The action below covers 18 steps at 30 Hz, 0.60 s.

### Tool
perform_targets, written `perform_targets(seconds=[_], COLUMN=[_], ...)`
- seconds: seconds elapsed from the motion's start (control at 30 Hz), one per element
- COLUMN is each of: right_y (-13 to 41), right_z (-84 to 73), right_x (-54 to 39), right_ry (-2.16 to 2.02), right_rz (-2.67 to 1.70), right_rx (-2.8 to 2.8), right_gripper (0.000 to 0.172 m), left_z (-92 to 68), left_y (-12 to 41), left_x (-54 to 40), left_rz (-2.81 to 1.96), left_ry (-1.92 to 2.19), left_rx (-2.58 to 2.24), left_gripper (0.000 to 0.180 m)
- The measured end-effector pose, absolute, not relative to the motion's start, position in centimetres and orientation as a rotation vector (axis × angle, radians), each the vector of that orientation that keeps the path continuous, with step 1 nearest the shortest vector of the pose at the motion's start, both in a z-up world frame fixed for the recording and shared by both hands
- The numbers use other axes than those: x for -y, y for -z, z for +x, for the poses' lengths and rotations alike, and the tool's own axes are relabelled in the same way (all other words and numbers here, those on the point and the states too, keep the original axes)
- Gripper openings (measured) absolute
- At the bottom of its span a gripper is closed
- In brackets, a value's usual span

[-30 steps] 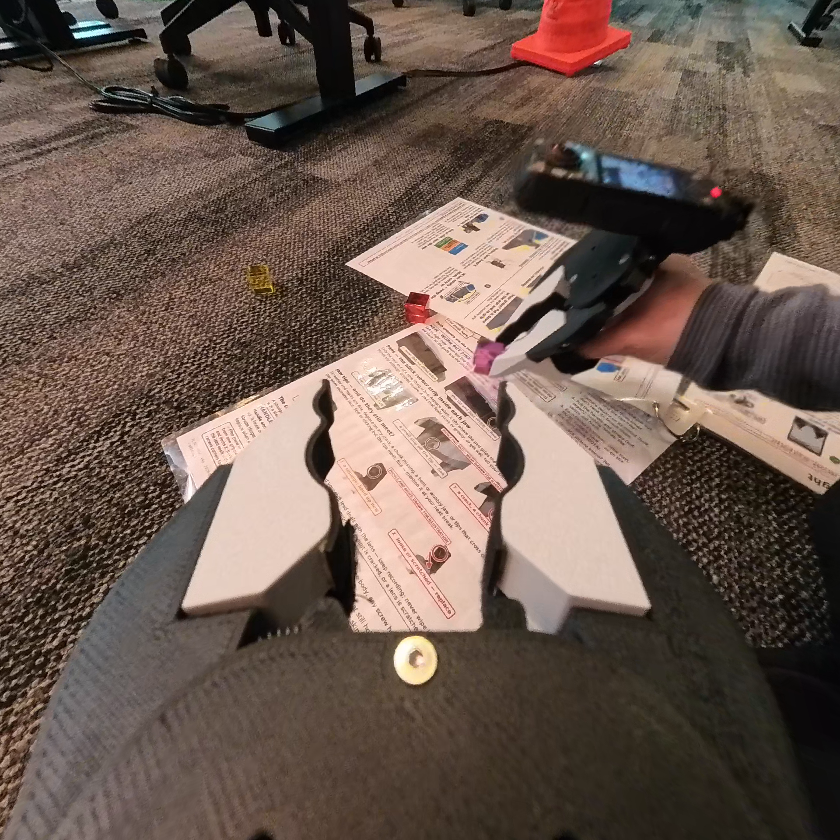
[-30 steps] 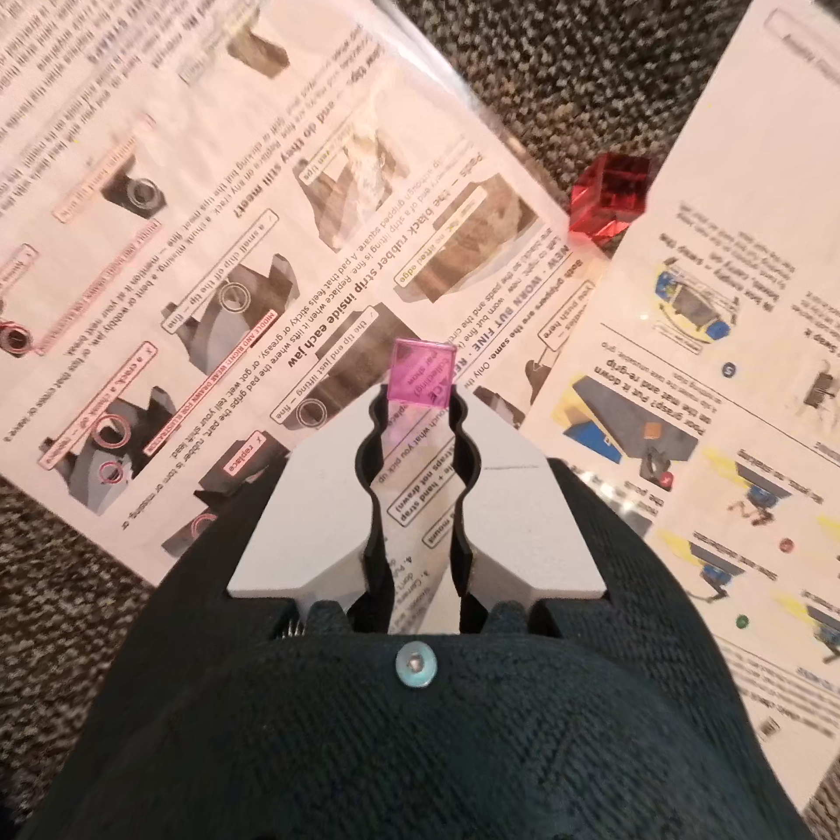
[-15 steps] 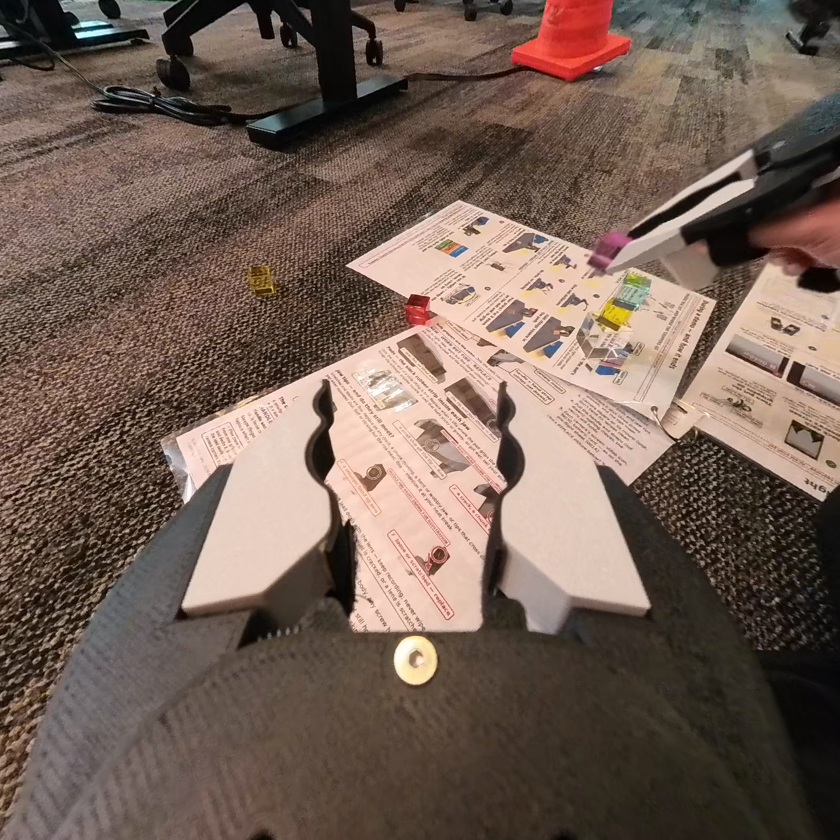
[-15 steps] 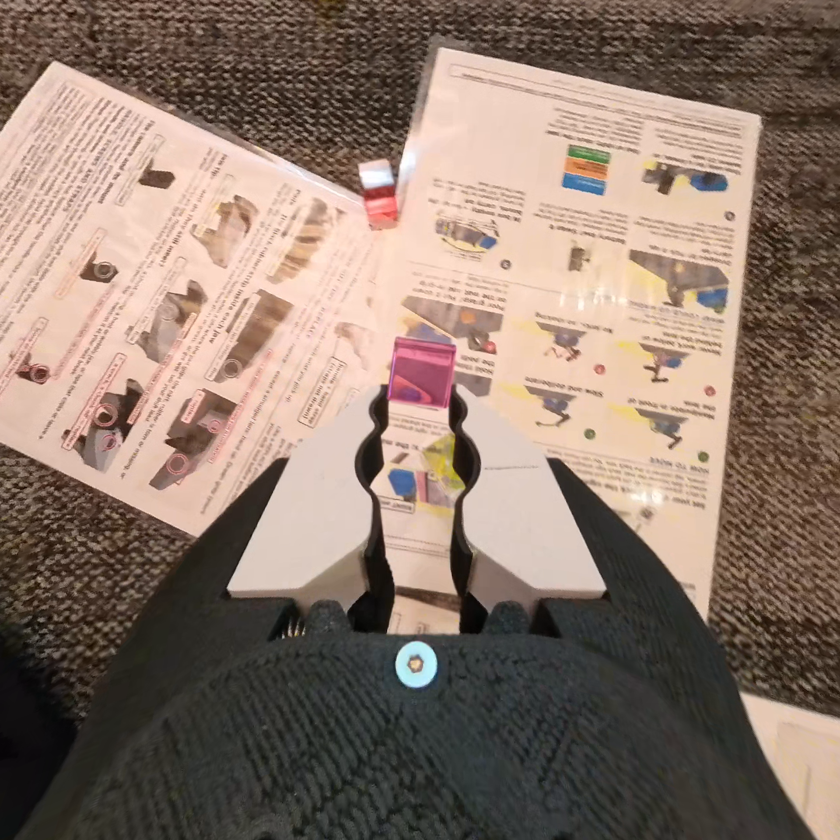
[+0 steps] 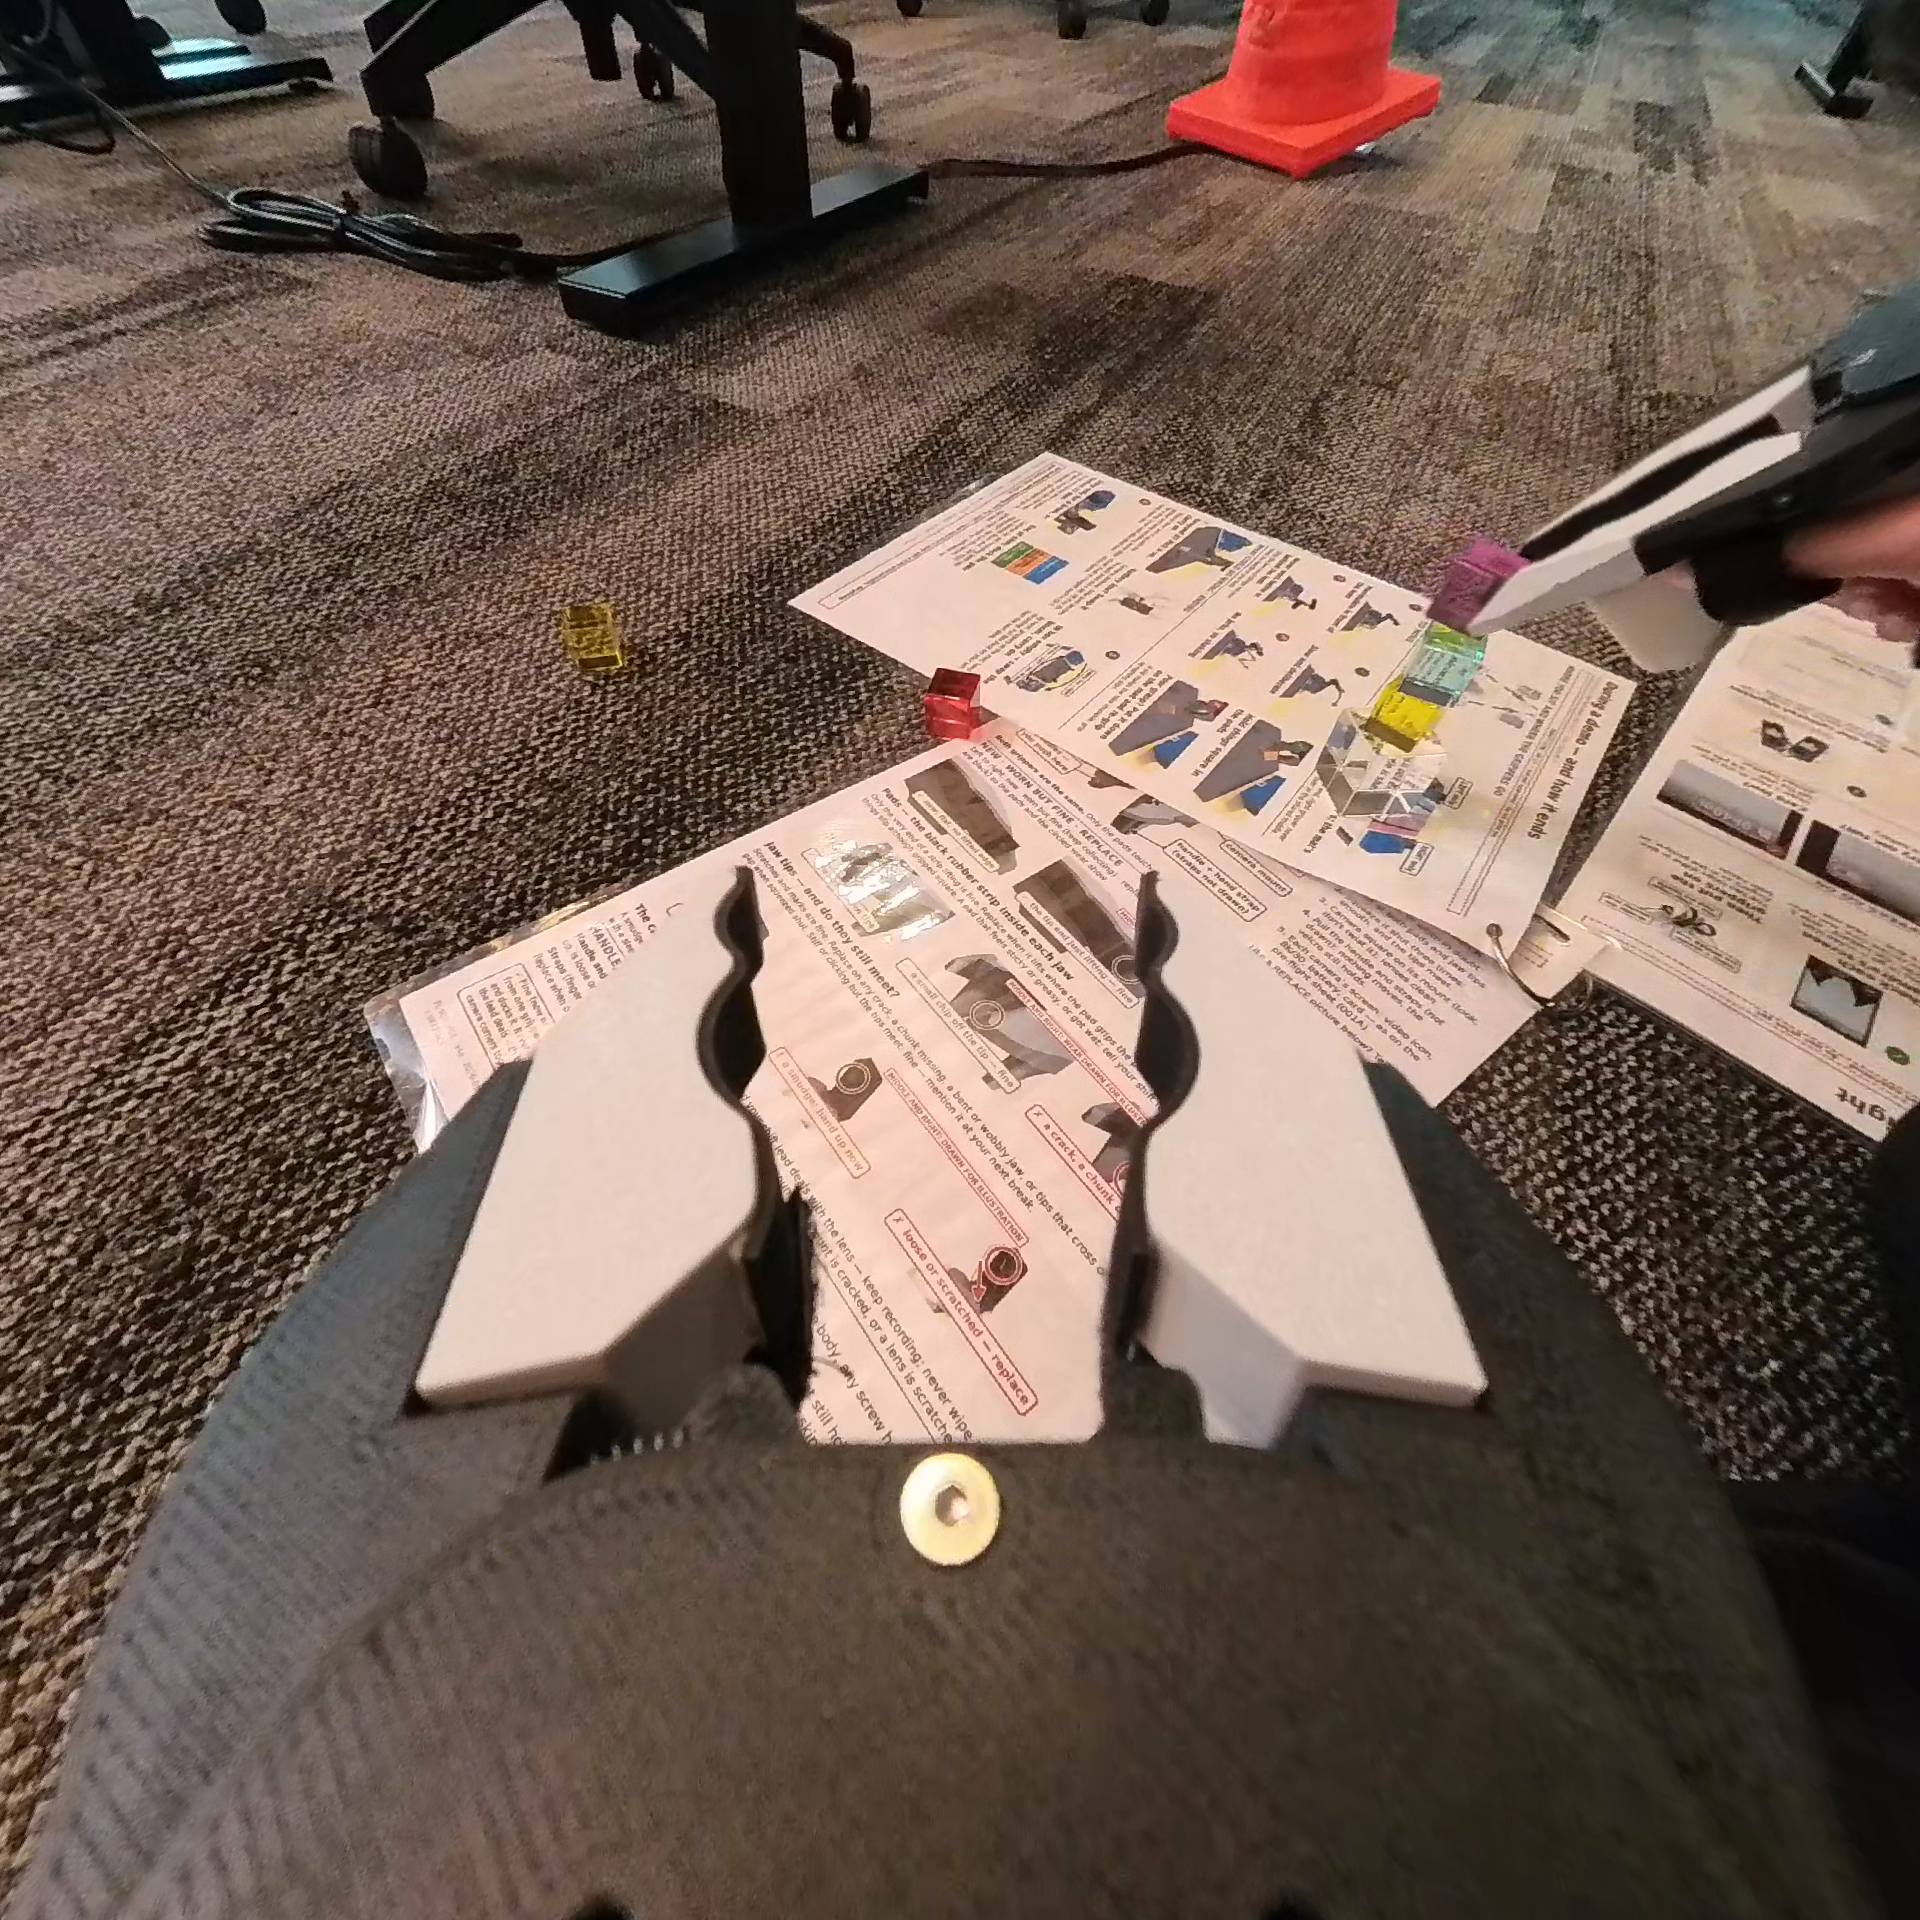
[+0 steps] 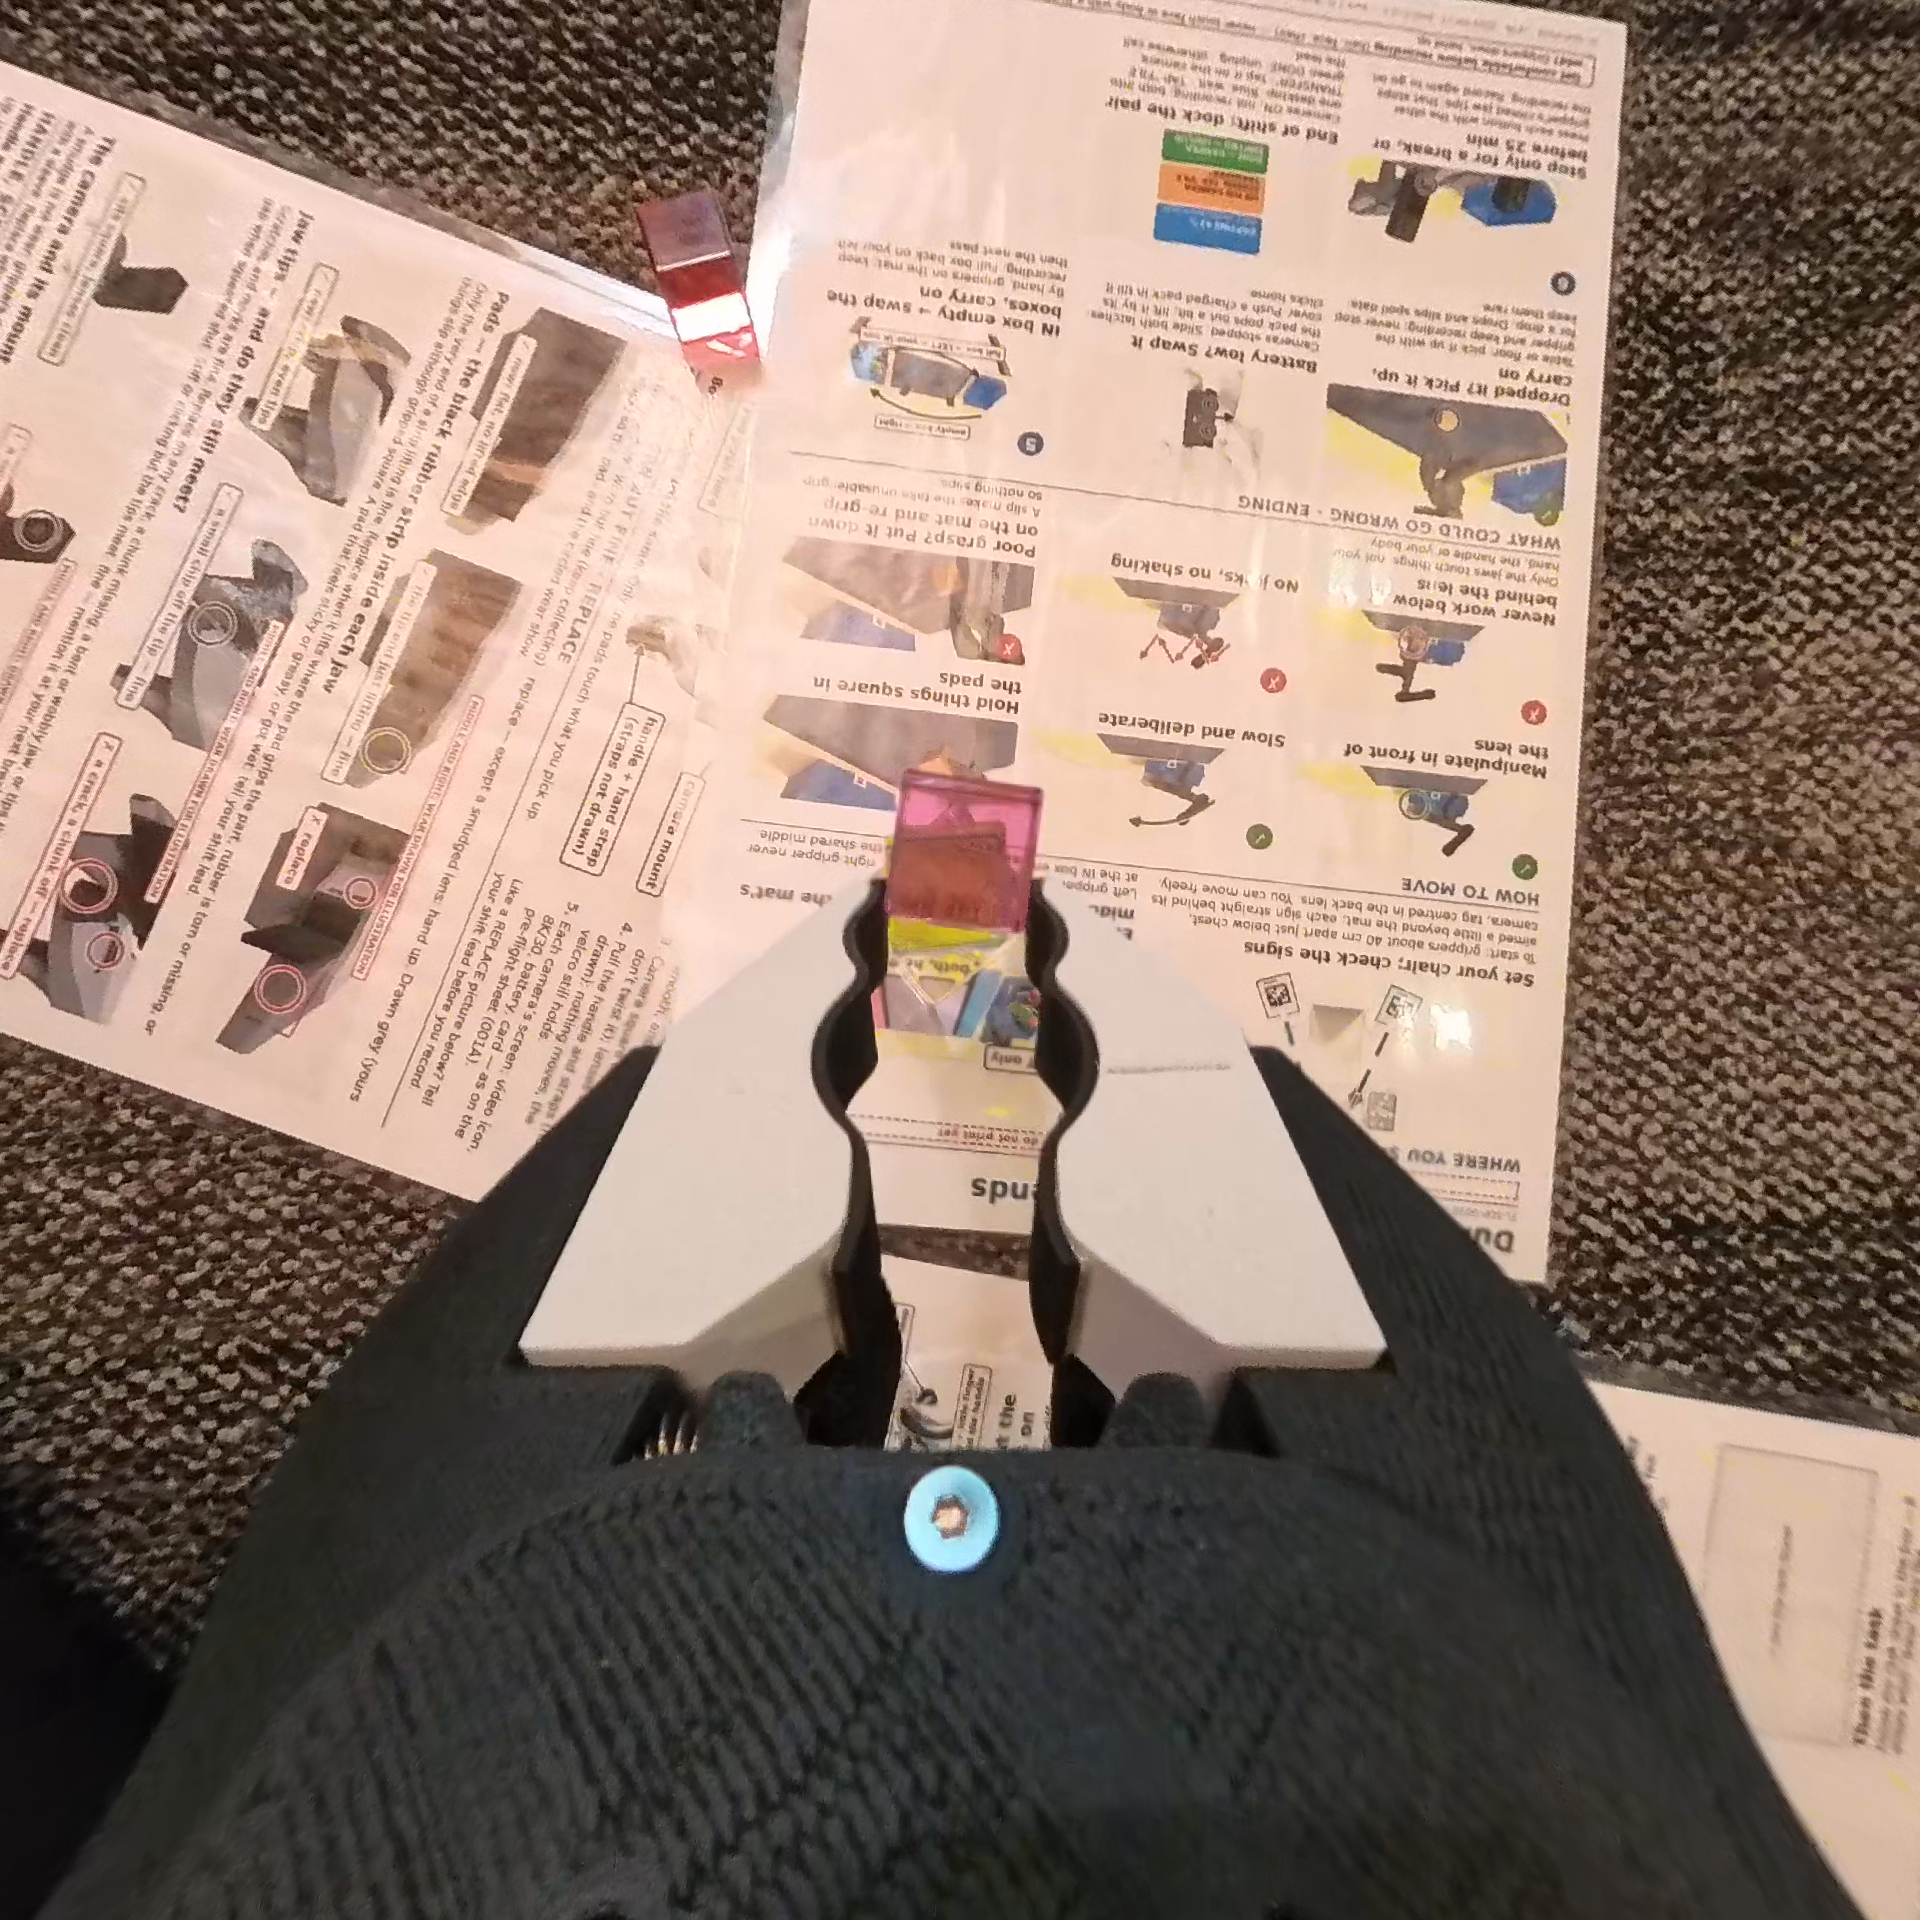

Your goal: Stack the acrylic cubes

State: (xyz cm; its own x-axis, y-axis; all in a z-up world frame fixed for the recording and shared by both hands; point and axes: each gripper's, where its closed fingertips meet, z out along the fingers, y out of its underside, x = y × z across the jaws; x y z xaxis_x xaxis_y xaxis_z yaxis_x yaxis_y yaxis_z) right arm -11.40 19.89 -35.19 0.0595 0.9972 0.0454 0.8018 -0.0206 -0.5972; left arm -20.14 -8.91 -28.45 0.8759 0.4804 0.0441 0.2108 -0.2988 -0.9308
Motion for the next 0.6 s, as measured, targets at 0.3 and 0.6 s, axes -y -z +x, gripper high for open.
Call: perform_targets(seconds=[0.3,0.6], right_y=[35.85,36.14], right_z=[-11.11,-11.01], right_x=[-19.94,-19.72], right_ry=[-0.569,-0.581], right_rz=[-1.905,-1.911], right_rx=[1.783,1.8], right_gripper=[0.025,0.032], left_z=[-20.09,-20.06], left_y=[28.48,28.55], left_x=[8.87,8.81], left_rz=[-1.887,-1.892], left_ry=[-0.287,-0.286], left_rx=[0.511,0.509], left_gripper=[0.072,0.072])
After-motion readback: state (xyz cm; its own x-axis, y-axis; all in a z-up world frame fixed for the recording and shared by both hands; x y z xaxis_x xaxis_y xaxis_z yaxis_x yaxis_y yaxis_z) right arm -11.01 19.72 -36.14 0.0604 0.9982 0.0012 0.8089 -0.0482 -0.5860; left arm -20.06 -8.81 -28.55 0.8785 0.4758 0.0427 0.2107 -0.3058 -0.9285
